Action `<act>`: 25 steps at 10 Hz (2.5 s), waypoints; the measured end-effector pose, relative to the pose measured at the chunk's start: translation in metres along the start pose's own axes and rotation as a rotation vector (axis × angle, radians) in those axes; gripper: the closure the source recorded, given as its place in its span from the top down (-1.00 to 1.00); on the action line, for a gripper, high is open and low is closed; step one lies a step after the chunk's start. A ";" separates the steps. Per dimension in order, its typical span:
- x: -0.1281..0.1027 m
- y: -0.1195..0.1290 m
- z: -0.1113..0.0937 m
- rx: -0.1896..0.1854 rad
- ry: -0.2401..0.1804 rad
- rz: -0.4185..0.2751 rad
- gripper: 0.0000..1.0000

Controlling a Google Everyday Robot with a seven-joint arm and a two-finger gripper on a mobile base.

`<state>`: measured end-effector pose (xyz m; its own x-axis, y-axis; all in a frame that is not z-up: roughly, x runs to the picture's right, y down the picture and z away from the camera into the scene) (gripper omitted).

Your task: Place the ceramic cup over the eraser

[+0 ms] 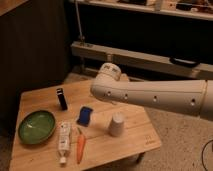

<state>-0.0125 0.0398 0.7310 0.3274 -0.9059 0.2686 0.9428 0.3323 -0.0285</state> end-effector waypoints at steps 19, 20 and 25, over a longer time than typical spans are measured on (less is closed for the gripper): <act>0.007 0.036 -0.006 0.035 -0.082 0.069 0.60; 0.002 0.036 -0.006 0.018 -0.130 0.054 0.60; -0.027 0.094 -0.023 -0.013 -0.307 0.082 0.60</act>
<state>0.0688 0.0892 0.6990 0.3696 -0.7542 0.5428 0.9154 0.3958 -0.0733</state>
